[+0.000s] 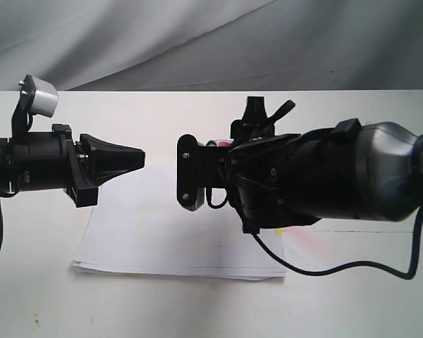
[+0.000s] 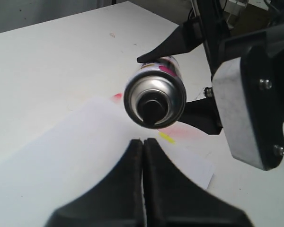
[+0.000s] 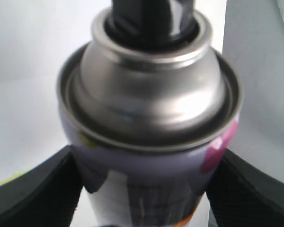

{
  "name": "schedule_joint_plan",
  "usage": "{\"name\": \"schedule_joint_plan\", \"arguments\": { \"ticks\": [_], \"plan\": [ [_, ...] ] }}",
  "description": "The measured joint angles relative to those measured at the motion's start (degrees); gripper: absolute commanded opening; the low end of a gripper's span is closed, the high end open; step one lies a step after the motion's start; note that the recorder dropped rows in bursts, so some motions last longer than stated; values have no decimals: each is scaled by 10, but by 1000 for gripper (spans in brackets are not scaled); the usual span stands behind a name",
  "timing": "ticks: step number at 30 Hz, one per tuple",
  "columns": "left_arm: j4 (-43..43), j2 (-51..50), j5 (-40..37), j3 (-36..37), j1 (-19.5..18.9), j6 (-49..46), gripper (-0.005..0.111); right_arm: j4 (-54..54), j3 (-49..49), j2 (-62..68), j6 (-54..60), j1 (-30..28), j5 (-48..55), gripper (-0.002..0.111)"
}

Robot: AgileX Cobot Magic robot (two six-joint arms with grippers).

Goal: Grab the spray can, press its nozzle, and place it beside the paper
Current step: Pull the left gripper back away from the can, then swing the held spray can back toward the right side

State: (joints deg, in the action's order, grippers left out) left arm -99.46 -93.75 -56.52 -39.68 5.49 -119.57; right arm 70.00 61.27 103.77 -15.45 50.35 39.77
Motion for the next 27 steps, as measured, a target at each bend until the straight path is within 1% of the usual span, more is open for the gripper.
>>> {"name": "schedule_joint_plan", "arguments": {
  "ticks": [6, 11, 17, 22, 25, 27],
  "plan": [
    [0, 0, -21, 0, 0, 0, 0, -23, 0, -11, -7, 3, 46, 0],
    [0, 0, -28, 0, 0, 4, 0, -64, 0, -67, -24, 3, 58, 0],
    [-1, 0, -53, 10, 0, 5, 0, -148, 0, -187, -95, 3, 64, 0],
    [-1, 0, -59, 12, 0, 5, 0, -226, 1, -297, -146, 3, 53, 0],
    [-2, 0, -70, 16, 0, 5, 0, -268, 3, -343, -163, 3, 51, 0],
    [-2, 0, -76, 21, 0, 3, 0, -278, -2, -368, -178, 3, 49, 0]
  ]
}}
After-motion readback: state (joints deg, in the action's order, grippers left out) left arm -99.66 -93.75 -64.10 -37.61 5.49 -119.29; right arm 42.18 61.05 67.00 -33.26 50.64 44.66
